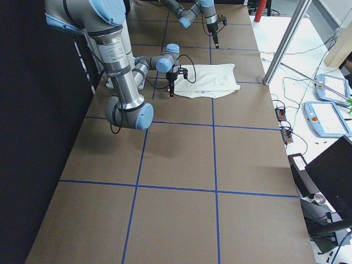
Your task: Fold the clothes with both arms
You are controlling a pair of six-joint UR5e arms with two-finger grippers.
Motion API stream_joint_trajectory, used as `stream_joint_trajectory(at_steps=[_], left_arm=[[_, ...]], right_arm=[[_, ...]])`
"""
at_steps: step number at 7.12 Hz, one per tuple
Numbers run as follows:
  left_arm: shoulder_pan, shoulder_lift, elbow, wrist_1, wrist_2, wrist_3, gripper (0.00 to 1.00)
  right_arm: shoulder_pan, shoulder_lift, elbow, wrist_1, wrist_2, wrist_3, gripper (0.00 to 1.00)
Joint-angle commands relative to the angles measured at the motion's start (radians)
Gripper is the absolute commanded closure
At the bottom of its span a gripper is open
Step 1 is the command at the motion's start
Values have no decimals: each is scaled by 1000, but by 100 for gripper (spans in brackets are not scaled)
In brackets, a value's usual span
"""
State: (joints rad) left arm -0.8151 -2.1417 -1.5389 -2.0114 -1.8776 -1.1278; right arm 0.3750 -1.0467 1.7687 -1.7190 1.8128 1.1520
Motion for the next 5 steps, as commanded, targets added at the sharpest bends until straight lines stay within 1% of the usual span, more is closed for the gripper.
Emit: stream_joint_trajectory(at_steps=[1,5], left_arm=[[4,-1,-1,0,0,-4,0],[19,-3,-7,0,0,-7,0]], right_arm=[[28,-9,0,-10,-7,0,0],[111,-93,15,1,3,-78,0]])
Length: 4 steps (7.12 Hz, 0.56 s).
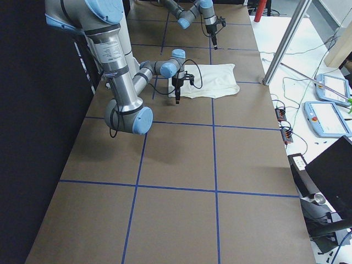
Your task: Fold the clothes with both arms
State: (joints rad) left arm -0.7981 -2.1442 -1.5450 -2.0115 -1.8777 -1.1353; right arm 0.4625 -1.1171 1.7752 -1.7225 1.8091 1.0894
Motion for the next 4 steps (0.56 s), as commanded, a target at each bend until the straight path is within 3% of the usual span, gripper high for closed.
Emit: stream_joint_trajectory(at_steps=[1,3,4], left_arm=[[2,1,-1,2,0,2,0],[2,-5,-1,5,-3,0,0],[23,-2,-7,2,-73,-77,0]], right_arm=[[51,-15,51,-5,13,-25,0],[106,44,69,7,64,-25,0],[128,60,108,14,68,-17,0]])
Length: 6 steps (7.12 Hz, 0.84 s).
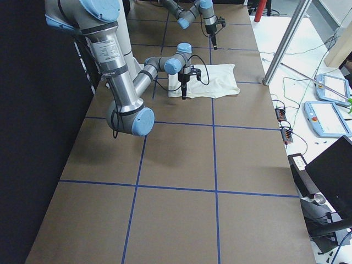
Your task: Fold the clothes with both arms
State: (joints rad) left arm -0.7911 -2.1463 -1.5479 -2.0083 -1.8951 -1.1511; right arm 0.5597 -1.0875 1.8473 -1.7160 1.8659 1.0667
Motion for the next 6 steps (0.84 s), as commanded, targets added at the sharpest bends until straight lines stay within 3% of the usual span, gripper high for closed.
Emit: stream_joint_trajectory(at_steps=[1,3,6], left_arm=[[44,3,-26,-4,-123,-220,0],[212,70,-186,19,-84,-518,0],[441,80,-250,201,135,-778,8]], right_arm=[[32,31,65,66,19,19,0],[57,21,69,107,88,52,0],[55,20,70,143,92,88,0]])
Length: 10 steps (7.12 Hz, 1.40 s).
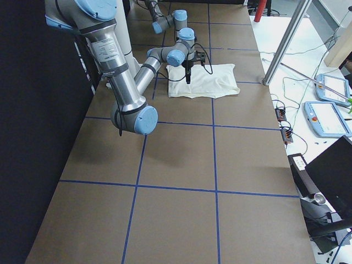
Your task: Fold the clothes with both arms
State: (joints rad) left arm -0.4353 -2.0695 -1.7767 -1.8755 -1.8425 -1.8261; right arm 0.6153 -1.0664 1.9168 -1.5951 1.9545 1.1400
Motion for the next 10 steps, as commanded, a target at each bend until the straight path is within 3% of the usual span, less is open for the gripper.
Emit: stream_joint_trajectory(at_steps=[1,5,8,10], left_arm=[[95,-1,-24,105,97,-137,14],[104,18,-21,116,98,-142,29],[132,16,-21,116,98,-140,31],[133,15,-20,116,98,-140,42]], right_arm=[[0,-1,5,32,3,17,0],[-2,0,7,30,0,18,0],[0,-1,7,32,1,18,0],[3,-7,16,30,1,18,0]])
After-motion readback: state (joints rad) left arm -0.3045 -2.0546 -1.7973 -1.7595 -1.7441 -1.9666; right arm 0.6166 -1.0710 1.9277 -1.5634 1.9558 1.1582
